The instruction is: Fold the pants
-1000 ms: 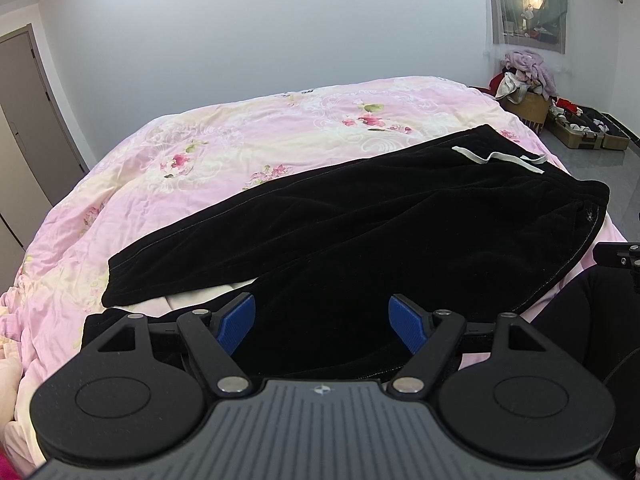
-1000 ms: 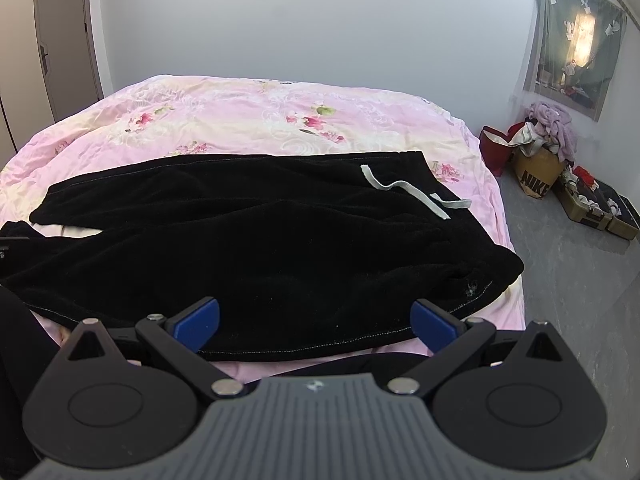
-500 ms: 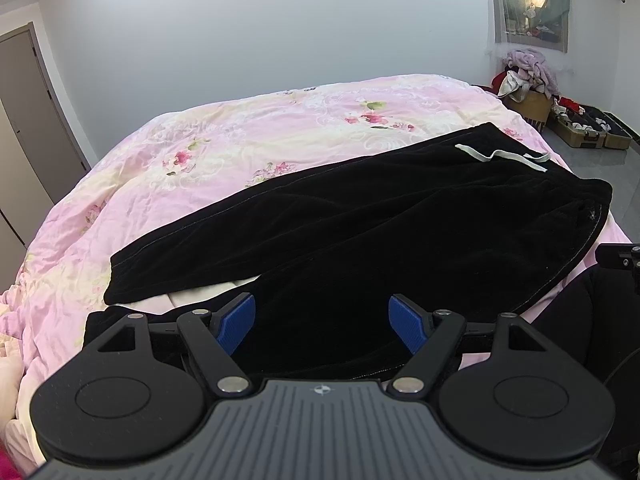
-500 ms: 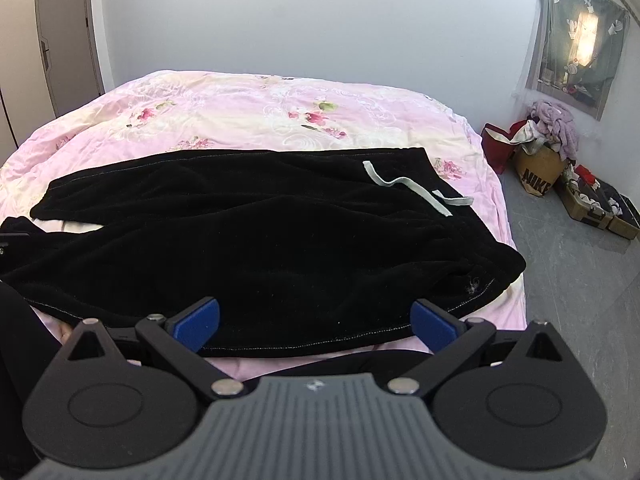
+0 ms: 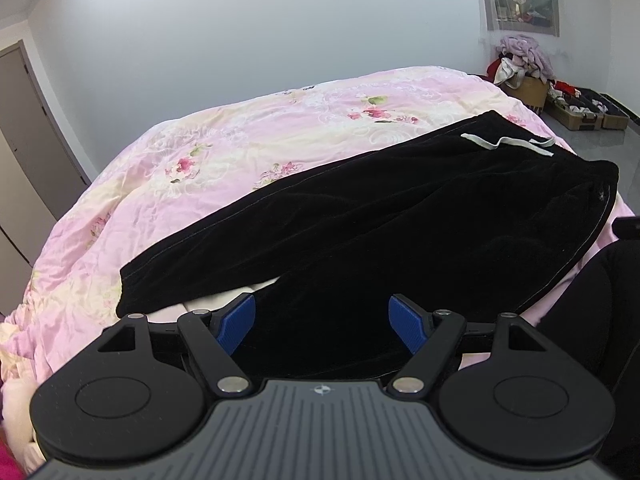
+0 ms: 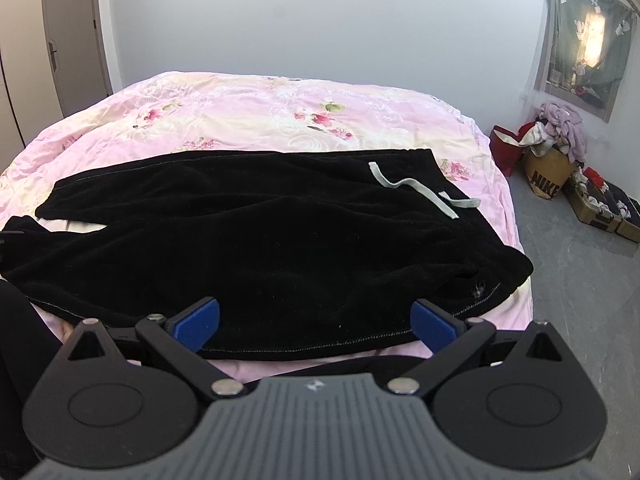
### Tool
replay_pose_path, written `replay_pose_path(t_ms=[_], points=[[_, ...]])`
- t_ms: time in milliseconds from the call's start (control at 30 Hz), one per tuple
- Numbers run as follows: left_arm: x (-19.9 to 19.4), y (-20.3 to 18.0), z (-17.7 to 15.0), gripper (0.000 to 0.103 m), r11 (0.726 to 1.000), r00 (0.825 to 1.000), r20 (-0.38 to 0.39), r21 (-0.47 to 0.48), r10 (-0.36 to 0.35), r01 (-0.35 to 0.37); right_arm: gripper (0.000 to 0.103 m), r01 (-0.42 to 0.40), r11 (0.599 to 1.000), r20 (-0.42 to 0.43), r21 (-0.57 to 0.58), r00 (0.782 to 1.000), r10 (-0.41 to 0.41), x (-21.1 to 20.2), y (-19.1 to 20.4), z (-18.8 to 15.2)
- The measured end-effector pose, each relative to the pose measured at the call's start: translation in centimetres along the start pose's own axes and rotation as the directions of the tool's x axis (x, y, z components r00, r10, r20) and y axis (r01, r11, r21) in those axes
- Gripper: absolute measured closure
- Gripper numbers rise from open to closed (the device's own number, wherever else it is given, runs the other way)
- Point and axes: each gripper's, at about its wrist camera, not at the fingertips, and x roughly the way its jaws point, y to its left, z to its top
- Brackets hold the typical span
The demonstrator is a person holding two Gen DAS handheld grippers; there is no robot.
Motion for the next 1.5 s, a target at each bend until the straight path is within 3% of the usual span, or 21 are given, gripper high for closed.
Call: replay_pose_path(t_ms=[133, 267, 367, 467, 567, 733, 867, 967, 1167, 1267, 1367, 1500], points=[[0.5, 2.7, -0.3, 0.016, 0.998, 0.999, -0.008, 0.052, -0.046, 0.047, 0.005, 0.013, 0.994, -0.012, -0.105, 1.0, -0.014, 1.4, -0.6, 0.4], [1.6, 6.6, -0.8, 0.018, 0.992, 0.995, -0.054, 0.089, -0.084, 0.089, 0.021, -0.017, 0.981, -0.058, -0.194, 0.998, 0.006, 3.5, -1.8, 1.1], [2.8, 10.1, -1.6, 0.019, 0.989, 0.994, -0.097, 0.139, -0.045, 0.058, 0.027, -0.052, 0.966, -0.102, -0.252, 0.994, 0.027, 5.3, -3.1, 1.6], [4.2, 13.0, -2.5, 0.019, 0.971, 0.989, -0.15, 0.238, 0.012, 0.024, 0.032, -0.011, 0.95, -0.153, -0.313, 0.987, -0.039, 7.7, -4.5, 1.9], [6.4, 15.7, -3.5, 0.019, 0.949, 0.965, -0.256, 0.314, 0.049, 0.035, 0.033, 0.003, 0.94, -0.194, -0.342, 0.978, -0.074, 9.8, -6.0, 2.3], [10.7, 18.1, -6.2, 0.02, 0.901, 0.909, -0.401, 0.427, 0.114, 0.075, 0.038, 0.007, 0.913, -0.246, -0.408, 0.962, -0.117, 12.4, -8.0, 3.0], [13.8, 19.0, -8.9, 0.021, 0.859, 0.85, -0.52, 0.469, 0.083, 0.203, 0.038, -0.024, 0.894, -0.303, -0.447, 0.945, -0.126, 14.0, -9.5, 3.7], [16.3, 19.6, -10.8, 0.024, 0.851, 0.807, -0.586, 0.458, 0.071, 0.257, 0.039, -0.048, 0.873, -0.338, -0.486, 0.931, -0.137, 15.2, -10.2, 4.0], [19.8, 19.3, -12.6, 0.025, 0.853, 0.799, -0.6, 0.439, 0.043, 0.283, 0.039, -0.069, 0.864, -0.386, -0.498, 0.911, -0.149, 17.5, -11.8, 4.0], [21.3, 18.3, -13.3, 0.024, 0.828, 0.79, -0.609, 0.478, 0.071, 0.294, 0.039, -0.078, 0.856, -0.401, -0.511, 0.902, -0.157, 18.5, -12.3, 3.8], [22.8, 17.6, -13.5, 0.02, 0.817, 0.775, -0.625, 0.491, 0.089, 0.302, 0.039, -0.095, 0.845, -0.409, -0.526, 0.899, -0.154, 19.5, -12.5, 3.7], [24.3, 16.9, -13.1, 0.019, 0.832, 0.749, -0.653, 0.474, 0.111, 0.29, 0.039, -0.102, 0.823, -0.4, -0.559, 0.903, -0.16, 20.2, -12.3, 3.5]])
